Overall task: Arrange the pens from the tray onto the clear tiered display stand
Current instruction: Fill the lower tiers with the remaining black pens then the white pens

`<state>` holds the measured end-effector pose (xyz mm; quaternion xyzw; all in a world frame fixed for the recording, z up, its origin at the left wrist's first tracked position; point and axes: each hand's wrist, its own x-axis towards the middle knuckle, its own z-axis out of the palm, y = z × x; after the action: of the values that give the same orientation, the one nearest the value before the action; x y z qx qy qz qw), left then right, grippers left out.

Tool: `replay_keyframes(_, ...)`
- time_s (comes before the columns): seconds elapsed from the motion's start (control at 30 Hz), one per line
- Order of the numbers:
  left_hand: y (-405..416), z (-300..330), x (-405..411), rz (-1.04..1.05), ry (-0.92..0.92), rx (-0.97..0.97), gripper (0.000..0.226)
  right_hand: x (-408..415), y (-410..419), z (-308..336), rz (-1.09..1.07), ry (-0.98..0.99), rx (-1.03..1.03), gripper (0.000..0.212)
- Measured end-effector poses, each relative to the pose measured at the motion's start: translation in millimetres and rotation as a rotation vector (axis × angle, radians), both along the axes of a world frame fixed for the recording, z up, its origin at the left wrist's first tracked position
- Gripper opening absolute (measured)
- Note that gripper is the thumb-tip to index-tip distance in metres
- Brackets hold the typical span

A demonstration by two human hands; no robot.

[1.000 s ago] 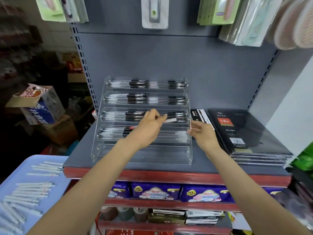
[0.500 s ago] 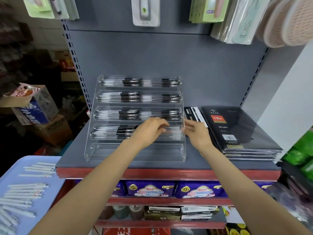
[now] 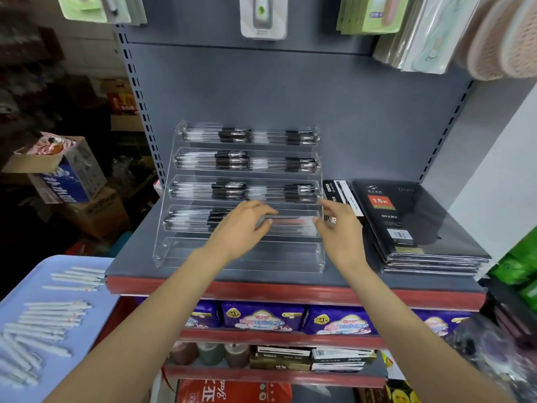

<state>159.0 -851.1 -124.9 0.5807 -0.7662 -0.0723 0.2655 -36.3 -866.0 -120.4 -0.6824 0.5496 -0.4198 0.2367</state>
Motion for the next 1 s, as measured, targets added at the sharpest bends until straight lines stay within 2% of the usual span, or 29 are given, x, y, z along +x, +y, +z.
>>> replay_keyframes(0.13, 31, 1, 29, 0.114, 0.161, -0.146, 0.022, 41, 26, 5, 0.139, 0.008, -0.045, 0.032)
replay_keyframes(0.33, 109, -18, 122, 0.357, 0.148, -0.171, 0.017, 152, 79, -7, 0.428, 0.02, 0.093, 0.024)
replay_keyframes(0.6, 242, -98, 298, 0.657, 0.238, 0.143, 0.018, 325, 178, -79, 0.676, 0.16, 0.26, 0.026)
replay_keyframes(0.77, 315, -148, 384, 0.783, 0.122, 0.297, 0.029, 399, 222, -133, 0.758, 0.37, 0.424, 0.038)
replay_keyframes(1.0, 370, -205, 427, 0.64, -0.004, 0.593, 0.051, 458, 261, -183, 0.859, 0.632, 0.474, 0.057)
